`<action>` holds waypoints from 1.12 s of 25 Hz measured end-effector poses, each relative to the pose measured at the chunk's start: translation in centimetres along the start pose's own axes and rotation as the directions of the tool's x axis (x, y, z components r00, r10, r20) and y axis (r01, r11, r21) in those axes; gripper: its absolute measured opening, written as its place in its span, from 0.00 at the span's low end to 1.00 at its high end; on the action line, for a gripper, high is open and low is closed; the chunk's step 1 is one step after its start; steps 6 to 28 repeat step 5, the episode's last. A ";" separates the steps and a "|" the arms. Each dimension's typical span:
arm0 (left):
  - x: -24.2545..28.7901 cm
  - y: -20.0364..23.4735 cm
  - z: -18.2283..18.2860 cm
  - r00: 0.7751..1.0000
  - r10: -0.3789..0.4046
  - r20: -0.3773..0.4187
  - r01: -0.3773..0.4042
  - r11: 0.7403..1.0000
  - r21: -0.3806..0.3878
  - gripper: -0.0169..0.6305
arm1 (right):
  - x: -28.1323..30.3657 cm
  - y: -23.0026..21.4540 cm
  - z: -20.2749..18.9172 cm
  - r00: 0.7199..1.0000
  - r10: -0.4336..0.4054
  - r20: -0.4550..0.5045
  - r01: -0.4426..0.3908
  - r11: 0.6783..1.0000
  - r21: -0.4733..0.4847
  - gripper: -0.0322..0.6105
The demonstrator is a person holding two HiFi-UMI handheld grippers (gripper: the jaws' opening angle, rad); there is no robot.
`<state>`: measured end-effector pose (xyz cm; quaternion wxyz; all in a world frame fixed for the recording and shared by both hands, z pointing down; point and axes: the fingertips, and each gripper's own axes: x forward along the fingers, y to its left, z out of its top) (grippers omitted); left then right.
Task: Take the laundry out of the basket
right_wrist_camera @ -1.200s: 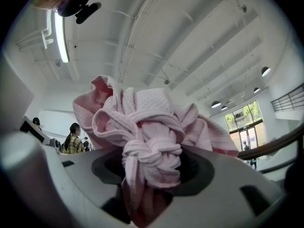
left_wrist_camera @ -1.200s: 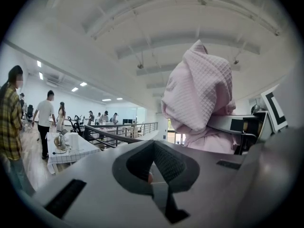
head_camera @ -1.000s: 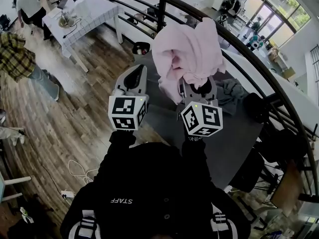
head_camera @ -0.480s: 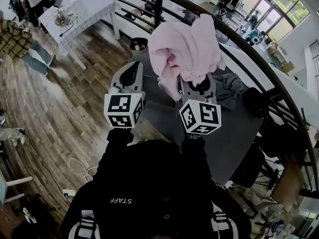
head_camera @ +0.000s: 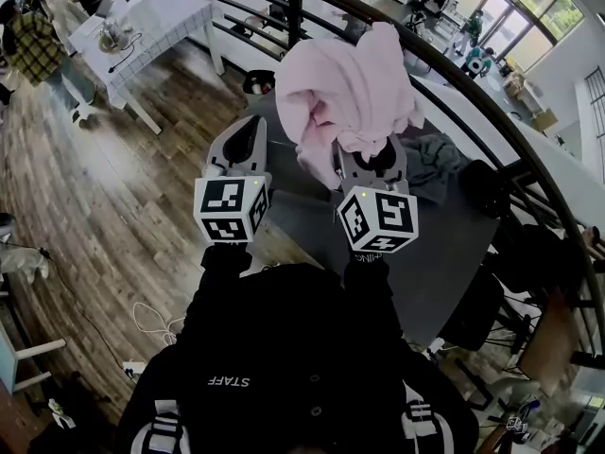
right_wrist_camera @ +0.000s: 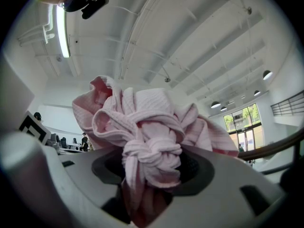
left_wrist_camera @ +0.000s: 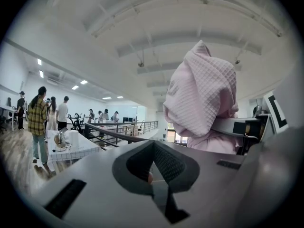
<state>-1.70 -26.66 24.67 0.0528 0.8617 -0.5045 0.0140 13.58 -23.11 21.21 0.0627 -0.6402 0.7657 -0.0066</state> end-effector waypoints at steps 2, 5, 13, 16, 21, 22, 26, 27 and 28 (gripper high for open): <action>0.0 0.2 -0.1 1.000 0.003 -0.002 -0.003 1.000 -0.001 0.03 | 0.1 -0.1 -0.1 1.000 -0.003 -0.002 0.003 1.000 0.001 0.47; 0.0 0.6 -0.3 1.000 0.006 -0.002 -0.006 1.000 -0.003 0.03 | 0.1 0.0 -0.2 1.000 -0.006 -0.001 0.006 1.000 0.004 0.47; 0.0 0.6 -0.3 1.000 0.006 -0.002 -0.006 1.000 -0.003 0.03 | 0.1 0.0 -0.2 1.000 -0.006 -0.001 0.006 1.000 0.004 0.47; 0.0 0.6 -0.3 1.000 0.006 -0.002 -0.006 1.000 -0.003 0.03 | 0.1 0.0 -0.2 1.000 -0.006 -0.001 0.006 1.000 0.004 0.47; 0.0 0.6 -0.3 1.000 0.006 -0.002 -0.006 1.000 -0.003 0.03 | 0.1 0.0 -0.2 1.000 -0.006 -0.001 0.006 1.000 0.004 0.47; 0.0 0.6 -0.3 1.000 0.006 -0.002 -0.006 1.000 -0.003 0.03 | 0.1 0.0 -0.2 1.000 -0.006 -0.001 0.006 1.000 0.004 0.47; 0.0 0.6 -0.3 1.000 0.006 -0.002 -0.006 1.000 -0.003 0.03 | 0.1 0.0 -0.2 1.000 -0.006 -0.001 0.006 1.000 0.004 0.47; 0.0 0.6 -0.3 1.000 0.006 -0.002 -0.006 1.000 -0.003 0.03 | 0.1 0.0 -0.2 1.000 -0.006 -0.001 0.006 1.000 0.004 0.47; 0.0 0.6 -0.3 1.000 0.006 -0.002 -0.006 1.000 -0.003 0.03 | 0.1 0.0 -0.2 1.000 -0.006 -0.001 0.006 1.000 0.004 0.47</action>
